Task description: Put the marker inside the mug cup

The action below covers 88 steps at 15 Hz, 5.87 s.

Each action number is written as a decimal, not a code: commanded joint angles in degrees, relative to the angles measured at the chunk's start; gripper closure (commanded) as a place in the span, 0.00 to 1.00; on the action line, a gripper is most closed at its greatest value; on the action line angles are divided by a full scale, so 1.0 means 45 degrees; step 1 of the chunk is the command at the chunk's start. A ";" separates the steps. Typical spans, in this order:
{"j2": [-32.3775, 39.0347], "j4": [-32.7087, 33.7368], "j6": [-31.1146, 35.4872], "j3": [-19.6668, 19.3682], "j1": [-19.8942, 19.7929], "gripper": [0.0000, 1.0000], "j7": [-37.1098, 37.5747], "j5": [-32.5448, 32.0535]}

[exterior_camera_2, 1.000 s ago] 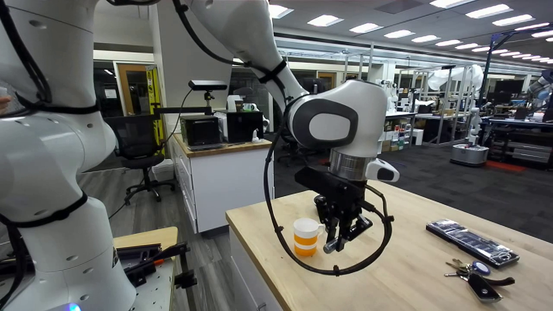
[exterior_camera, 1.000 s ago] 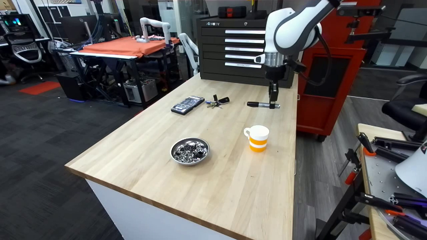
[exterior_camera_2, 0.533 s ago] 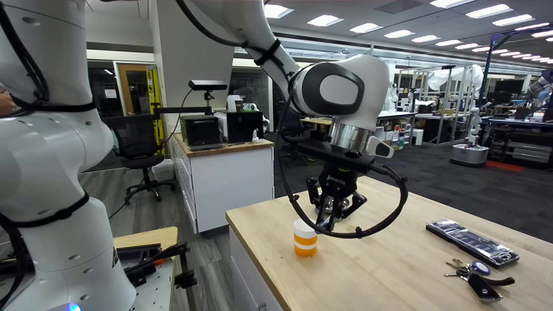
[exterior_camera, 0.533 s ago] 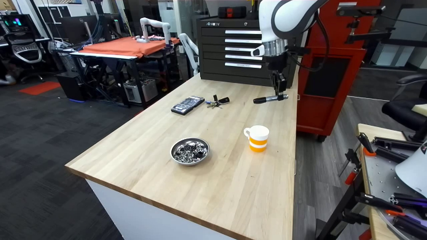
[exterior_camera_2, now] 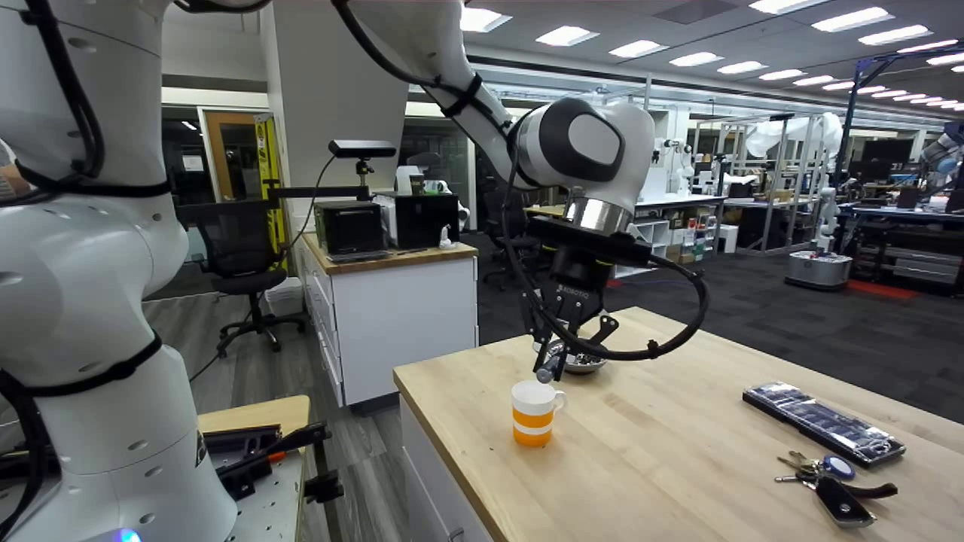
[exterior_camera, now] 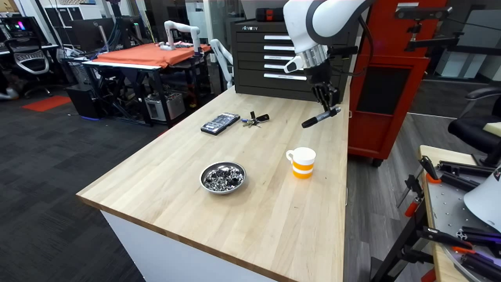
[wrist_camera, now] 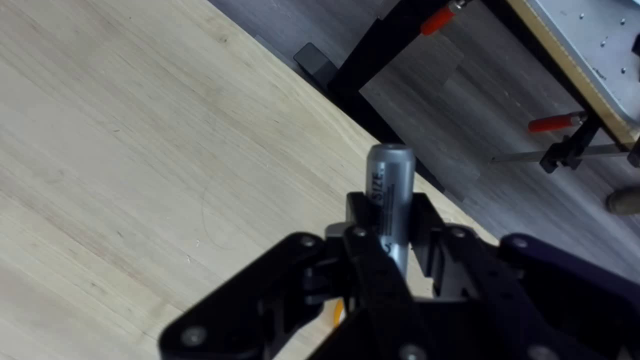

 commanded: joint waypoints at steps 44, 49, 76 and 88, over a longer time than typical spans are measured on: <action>0.6044 0.6062 -0.6219 0.1400 0.3089 0.94 -0.3522 -0.5793; 0.6246 0.6024 -0.6127 0.1504 0.3081 0.94 -0.3939 -0.5749; 0.5996 0.6741 -0.5534 0.1667 0.2059 0.00 -0.4729 -0.3436; 0.3049 0.4109 -0.0582 0.0930 -0.0055 0.00 -0.3758 0.0736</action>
